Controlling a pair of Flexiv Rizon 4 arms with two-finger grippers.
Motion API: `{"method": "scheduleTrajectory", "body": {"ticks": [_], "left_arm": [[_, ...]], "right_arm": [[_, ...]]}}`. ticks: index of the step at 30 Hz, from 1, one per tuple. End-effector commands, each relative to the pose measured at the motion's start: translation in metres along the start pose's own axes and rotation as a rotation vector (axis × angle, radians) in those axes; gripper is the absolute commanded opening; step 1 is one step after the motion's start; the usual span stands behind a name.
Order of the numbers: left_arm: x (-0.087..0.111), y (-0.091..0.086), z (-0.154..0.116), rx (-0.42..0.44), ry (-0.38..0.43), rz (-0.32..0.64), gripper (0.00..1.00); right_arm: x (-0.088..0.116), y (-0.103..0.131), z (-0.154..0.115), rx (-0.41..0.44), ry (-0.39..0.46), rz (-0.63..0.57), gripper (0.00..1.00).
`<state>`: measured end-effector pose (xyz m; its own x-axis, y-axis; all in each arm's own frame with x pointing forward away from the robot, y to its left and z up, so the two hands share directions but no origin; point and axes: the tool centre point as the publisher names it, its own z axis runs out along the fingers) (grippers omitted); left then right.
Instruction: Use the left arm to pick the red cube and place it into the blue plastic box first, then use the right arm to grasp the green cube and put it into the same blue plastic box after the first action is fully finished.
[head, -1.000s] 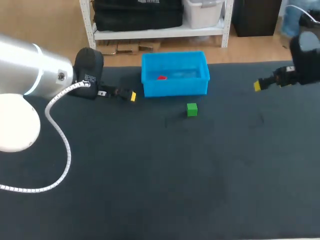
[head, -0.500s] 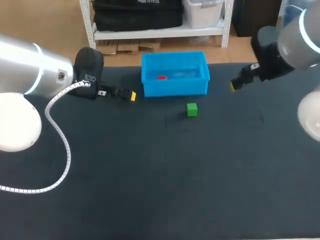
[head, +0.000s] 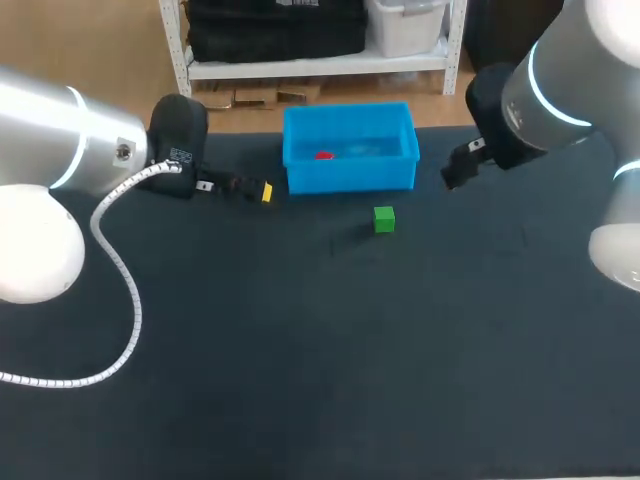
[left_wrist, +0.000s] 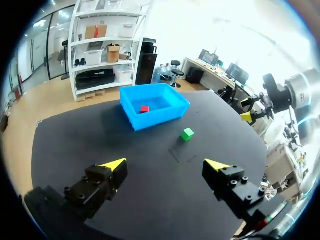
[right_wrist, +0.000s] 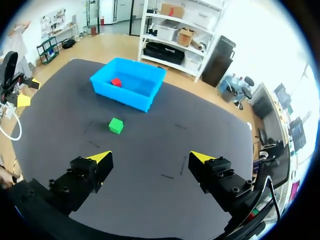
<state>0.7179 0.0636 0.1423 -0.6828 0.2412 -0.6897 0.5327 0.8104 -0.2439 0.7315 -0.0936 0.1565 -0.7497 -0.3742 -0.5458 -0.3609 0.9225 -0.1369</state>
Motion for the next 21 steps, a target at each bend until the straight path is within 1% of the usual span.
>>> {"method": "scheduleTrajectory", "body": {"ticks": [1, 6, 7, 9, 10, 11, 13, 16, 17, 19, 20, 21], "left_arm": [[0.001, 0.002, 0.000, 0.010, -0.005, 0.002, 1.00], [0.001, 0.002, 0.000, 0.010, -0.005, 0.002, 1.00], [0.001, 0.002, 0.000, 0.010, -0.005, 0.002, 1.00], [0.001, 0.002, 0.000, 0.010, -0.005, 0.002, 1.00], [0.001, 0.002, 0.000, 0.010, -0.005, 0.002, 1.00], [0.001, 0.002, 0.000, 0.010, -0.005, 0.002, 1.00], [0.001, 0.002, 0.000, 0.010, -0.005, 0.002, 1.00], [0.001, 0.002, 0.000, 0.010, -0.005, 0.002, 1.00], [0.001, 0.002, 0.000, 0.010, -0.005, 0.002, 1.00], [0.001, 0.002, 0.000, 0.010, -0.005, 0.002, 1.00], [0.001, 0.002, 0.000, 0.010, -0.005, 0.002, 1.00], [0.001, 0.002, 0.000, 0.010, -0.005, 0.002, 1.00]], "right_arm": [[0.004, 0.002, -0.001, 0.344, -0.014, 0.002, 1.00], [0.004, 0.002, -0.001, 0.344, -0.014, 0.002, 1.00], [0.004, 0.005, 0.001, 0.359, 0.020, 0.032, 1.00], [0.005, 0.014, 0.002, 0.382, 0.056, 0.040, 1.00], [0.004, 0.017, 0.004, 0.380, 0.099, 0.086, 1.00], [0.003, 0.019, 0.005, 0.350, 0.133, 0.122, 1.00], [0.003, 0.027, 0.006, 0.361, 0.176, 0.146, 1.00], [0.000, 0.036, 0.006, 0.349, 0.222, 0.193, 1.00], [-0.001, 0.039, 0.006, 0.330, 0.236, 0.217, 1.00], [-0.003, 0.041, 0.007, 0.320, 0.268, 0.245, 1.00], [-0.003, 0.043, 0.008, 0.291, 0.284, 0.266, 1.00], [-0.004, 0.044, 0.008, 0.284, 0.293, 0.277, 1.00]]}}
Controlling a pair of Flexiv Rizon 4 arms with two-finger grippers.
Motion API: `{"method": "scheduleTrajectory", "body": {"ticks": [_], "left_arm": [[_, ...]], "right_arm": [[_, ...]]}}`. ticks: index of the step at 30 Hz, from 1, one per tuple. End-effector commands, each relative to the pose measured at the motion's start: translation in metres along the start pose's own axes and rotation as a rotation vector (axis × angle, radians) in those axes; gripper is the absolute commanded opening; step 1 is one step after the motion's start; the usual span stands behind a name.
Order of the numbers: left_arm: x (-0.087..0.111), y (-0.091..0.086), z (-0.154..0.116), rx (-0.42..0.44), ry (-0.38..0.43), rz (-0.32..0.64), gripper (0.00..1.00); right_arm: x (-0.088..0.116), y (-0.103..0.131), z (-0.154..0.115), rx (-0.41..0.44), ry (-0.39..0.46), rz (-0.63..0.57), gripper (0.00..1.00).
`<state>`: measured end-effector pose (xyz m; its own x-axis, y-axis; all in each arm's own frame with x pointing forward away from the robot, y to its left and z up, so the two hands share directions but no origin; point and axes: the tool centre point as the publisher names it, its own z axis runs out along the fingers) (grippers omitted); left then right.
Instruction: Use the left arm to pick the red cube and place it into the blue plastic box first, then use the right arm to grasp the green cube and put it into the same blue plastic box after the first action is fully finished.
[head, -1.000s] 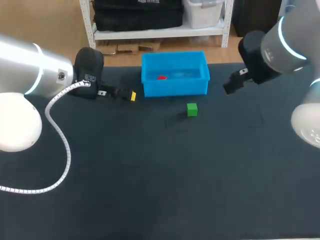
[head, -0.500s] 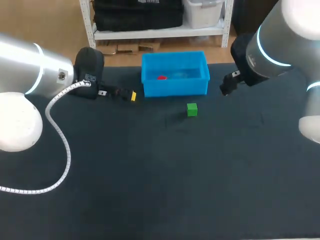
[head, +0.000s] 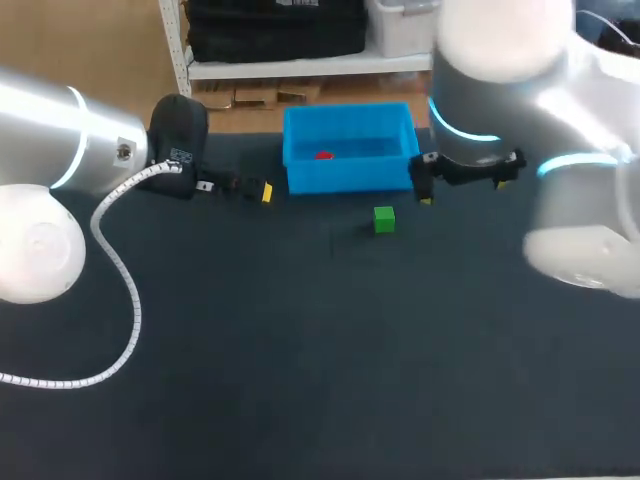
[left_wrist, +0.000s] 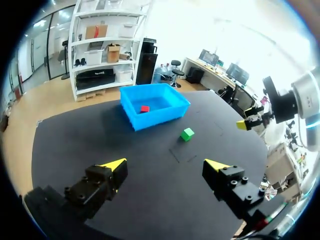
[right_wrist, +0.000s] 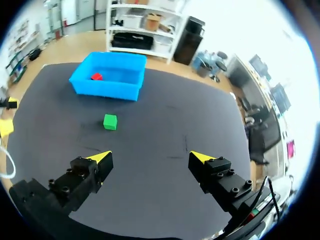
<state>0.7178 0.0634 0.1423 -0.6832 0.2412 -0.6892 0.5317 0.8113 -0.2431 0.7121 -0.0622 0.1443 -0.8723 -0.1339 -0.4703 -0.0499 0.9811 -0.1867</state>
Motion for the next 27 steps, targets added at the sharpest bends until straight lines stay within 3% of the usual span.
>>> {"method": "scheduleTrajectory", "body": {"ticks": [1, 8, 22, 27], "left_arm": [[0.001, 0.002, 0.000, 0.012, -0.005, 0.002, 1.00], [0.001, 0.002, 0.000, 0.012, -0.005, 0.002, 1.00], [0.001, 0.002, 0.000, 0.012, -0.005, 0.002, 1.00], [0.001, 0.002, 0.000, 0.012, -0.005, 0.002, 1.00]], "right_arm": [[-0.012, 0.012, 0.002, 0.080, 0.164, 0.029, 1.00], [-0.012, 0.030, 0.013, -0.063, 0.296, 0.038, 1.00], [-0.018, 0.063, 0.034, -0.090, 0.294, 0.009, 1.00], [-0.018, 0.070, 0.043, -0.116, 0.295, 0.064, 1.00]]}}
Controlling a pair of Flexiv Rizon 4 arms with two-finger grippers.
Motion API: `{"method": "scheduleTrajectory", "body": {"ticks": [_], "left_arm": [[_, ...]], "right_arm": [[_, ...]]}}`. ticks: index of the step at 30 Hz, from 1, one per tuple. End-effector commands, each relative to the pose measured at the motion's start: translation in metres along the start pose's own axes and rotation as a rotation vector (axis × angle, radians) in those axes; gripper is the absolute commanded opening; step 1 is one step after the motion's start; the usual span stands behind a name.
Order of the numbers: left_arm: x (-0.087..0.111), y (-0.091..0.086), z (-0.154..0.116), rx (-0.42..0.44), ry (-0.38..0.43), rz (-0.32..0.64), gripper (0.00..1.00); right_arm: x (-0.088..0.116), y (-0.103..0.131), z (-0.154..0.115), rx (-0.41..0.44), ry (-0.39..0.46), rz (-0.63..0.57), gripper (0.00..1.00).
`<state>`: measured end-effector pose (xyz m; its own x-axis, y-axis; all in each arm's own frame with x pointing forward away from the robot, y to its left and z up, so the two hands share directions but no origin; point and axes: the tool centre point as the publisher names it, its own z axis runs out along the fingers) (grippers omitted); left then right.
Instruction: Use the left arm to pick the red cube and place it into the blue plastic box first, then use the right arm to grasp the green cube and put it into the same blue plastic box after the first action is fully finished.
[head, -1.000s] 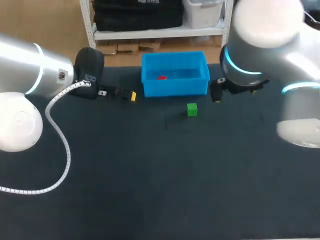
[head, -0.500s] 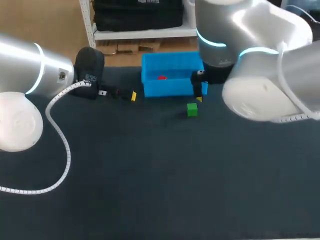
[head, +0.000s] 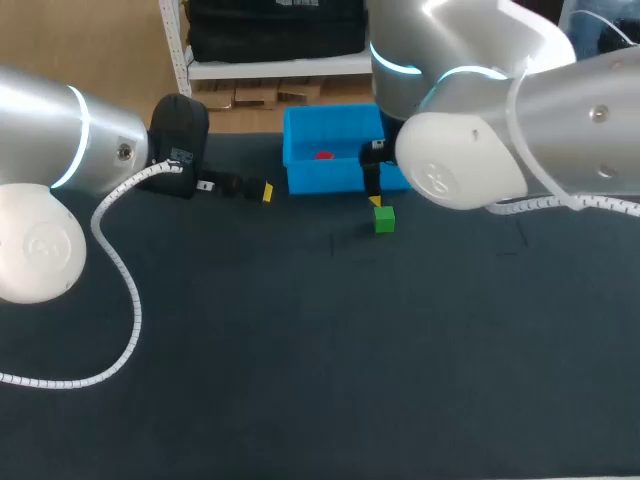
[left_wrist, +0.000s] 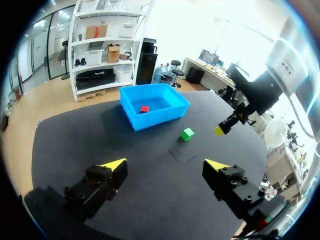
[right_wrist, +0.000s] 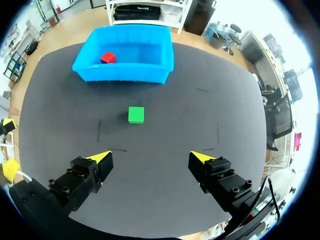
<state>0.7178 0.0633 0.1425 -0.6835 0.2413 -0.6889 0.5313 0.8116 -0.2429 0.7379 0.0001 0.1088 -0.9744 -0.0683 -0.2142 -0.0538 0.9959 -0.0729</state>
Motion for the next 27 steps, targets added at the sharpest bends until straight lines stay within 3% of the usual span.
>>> {"method": "scheduleTrajectory", "body": {"ticks": [1, 8, 27], "left_arm": [[0.001, 0.002, 0.000, 0.012, -0.006, 0.003, 1.00], [0.001, 0.002, 0.000, 0.012, -0.006, 0.003, 1.00], [0.001, 0.002, 0.000, 0.012, -0.006, 0.003, 1.00]], "right_arm": [[-0.007, 0.004, 0.009, -0.026, 0.009, 0.037, 1.00], [-0.012, 0.011, 0.026, -0.063, -0.023, 0.062, 1.00], [-0.035, 0.032, 0.082, -0.054, -0.030, 0.039, 1.00]]}}
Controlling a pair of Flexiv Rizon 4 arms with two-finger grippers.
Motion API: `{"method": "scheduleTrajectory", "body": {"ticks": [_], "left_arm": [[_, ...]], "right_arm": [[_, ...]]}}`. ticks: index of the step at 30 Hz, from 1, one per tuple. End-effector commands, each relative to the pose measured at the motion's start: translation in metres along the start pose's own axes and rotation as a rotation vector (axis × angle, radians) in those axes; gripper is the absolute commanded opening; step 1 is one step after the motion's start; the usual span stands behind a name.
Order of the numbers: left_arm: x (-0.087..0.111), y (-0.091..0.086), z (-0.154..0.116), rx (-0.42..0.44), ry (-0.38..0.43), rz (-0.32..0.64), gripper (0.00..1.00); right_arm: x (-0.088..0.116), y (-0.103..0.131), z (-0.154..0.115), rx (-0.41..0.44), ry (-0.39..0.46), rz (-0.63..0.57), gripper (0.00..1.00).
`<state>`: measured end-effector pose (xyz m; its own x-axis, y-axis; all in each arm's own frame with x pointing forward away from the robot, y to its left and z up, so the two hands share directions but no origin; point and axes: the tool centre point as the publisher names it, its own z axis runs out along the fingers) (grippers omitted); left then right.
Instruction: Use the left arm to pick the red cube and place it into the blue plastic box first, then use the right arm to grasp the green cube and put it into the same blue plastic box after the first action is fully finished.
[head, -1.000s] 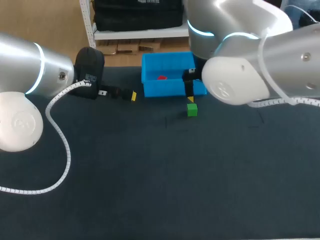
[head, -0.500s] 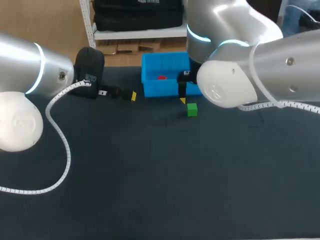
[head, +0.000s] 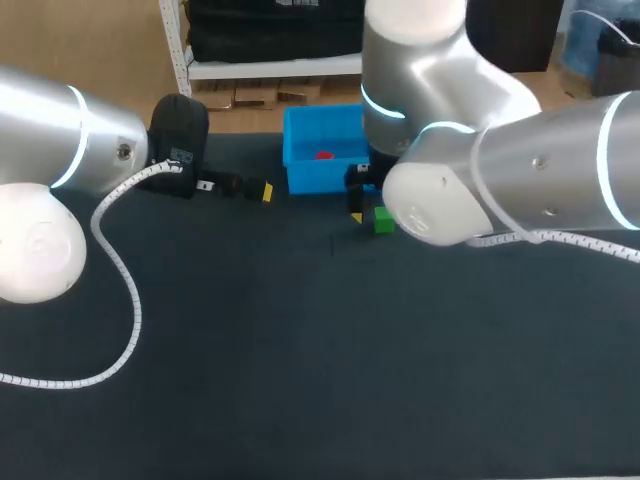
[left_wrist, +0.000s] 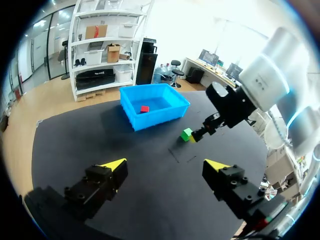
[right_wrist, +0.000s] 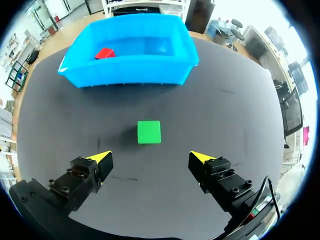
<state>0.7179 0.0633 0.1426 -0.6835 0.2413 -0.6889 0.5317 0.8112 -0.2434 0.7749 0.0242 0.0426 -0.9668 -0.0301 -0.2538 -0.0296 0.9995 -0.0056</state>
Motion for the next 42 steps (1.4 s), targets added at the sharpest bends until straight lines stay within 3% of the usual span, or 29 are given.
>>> {"method": "scheduleTrajectory", "body": {"ticks": [1, 16, 34, 35, 36, 37, 42], "left_arm": [[0.001, 0.002, 0.000, 0.011, -0.006, 0.003, 1.00], [0.001, 0.002, 0.000, 0.011, -0.006, 0.003, 1.00], [0.001, 0.002, 0.000, 0.011, -0.006, 0.003, 1.00], [0.001, 0.002, 0.000, 0.011, -0.006, 0.003, 1.00], [0.001, 0.002, 0.000, 0.011, -0.006, 0.003, 1.00], [0.001, 0.002, 0.000, 0.011, -0.006, 0.003, 1.00], [0.001, 0.002, 0.000, 0.011, -0.006, 0.003, 1.00]], "right_arm": [[-0.013, 0.006, 0.014, 0.005, 0.009, -0.001, 1.00], [-0.037, 0.004, 0.033, 0.011, -0.017, -0.035, 1.00], [-0.035, -0.006, 0.046, 0.001, 0.000, -0.068, 1.00], [-0.035, -0.007, 0.047, 0.001, 0.001, -0.067, 0.91], [-0.035, -0.007, 0.047, 0.001, 0.002, -0.065, 0.38], [-0.035, -0.007, 0.048, -0.001, 0.002, -0.062, 0.00], [-0.033, -0.008, 0.050, -0.011, 0.008, -0.058, 0.00]]}}
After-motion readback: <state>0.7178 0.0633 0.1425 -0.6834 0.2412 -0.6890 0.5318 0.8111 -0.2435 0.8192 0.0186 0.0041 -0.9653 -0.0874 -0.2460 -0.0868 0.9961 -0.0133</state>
